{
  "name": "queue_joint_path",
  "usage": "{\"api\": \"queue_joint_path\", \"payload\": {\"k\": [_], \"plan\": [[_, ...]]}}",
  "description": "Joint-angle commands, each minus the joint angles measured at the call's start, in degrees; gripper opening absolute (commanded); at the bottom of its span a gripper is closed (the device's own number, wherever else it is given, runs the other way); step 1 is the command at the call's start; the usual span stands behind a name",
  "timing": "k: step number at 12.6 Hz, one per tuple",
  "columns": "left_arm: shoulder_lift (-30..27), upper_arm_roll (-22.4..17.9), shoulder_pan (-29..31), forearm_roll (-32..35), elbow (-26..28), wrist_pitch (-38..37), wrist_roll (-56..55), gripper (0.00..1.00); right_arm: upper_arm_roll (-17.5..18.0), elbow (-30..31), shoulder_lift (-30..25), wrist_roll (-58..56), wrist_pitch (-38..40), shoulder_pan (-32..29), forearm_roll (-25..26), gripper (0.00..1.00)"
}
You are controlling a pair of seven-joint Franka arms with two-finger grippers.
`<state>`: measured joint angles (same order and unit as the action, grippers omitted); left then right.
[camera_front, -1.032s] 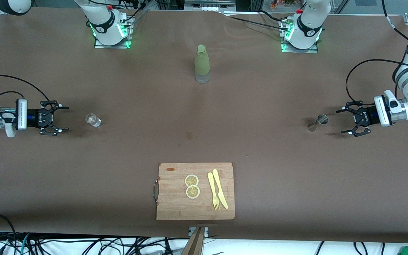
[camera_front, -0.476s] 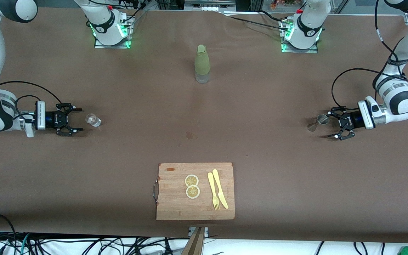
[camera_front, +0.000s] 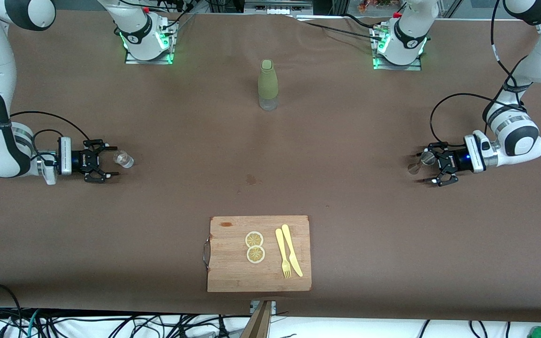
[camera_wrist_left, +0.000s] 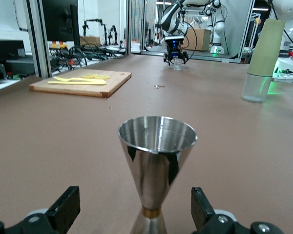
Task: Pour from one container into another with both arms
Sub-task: 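Reach the right gripper to the glass beaker while the left gripper reaches the jigger, then close the right gripper on the beaker while the left gripper grips the jigger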
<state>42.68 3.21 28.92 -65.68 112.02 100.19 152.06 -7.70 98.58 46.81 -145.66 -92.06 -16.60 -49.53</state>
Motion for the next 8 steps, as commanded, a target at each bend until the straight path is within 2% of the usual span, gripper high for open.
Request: {"api": "queue_joint_path", "payload": {"k": [1, 7, 8], "plan": [[1.70, -0.40, -0.62, -2.44, -0.93, -1.13, 4.30, 1.00, -0.04, 1.70, -1.10, -1.12, -1.55, 0.95, -1.44, 1.00], [2.49, -0.40, -1.06, -3.58, -1.02, -2.36, 4.57, 0.99, -0.04, 1.97, -1.02, -1.03, -2.78, 2.89, -2.41, 1.00], [2.49, -0.40, -1.06, -3.67, -1.02, -2.63, 4.57, 0.94, -0.04, 2.05, -1.02, -1.03, -2.78, 2.98, -2.58, 1.00]]}}
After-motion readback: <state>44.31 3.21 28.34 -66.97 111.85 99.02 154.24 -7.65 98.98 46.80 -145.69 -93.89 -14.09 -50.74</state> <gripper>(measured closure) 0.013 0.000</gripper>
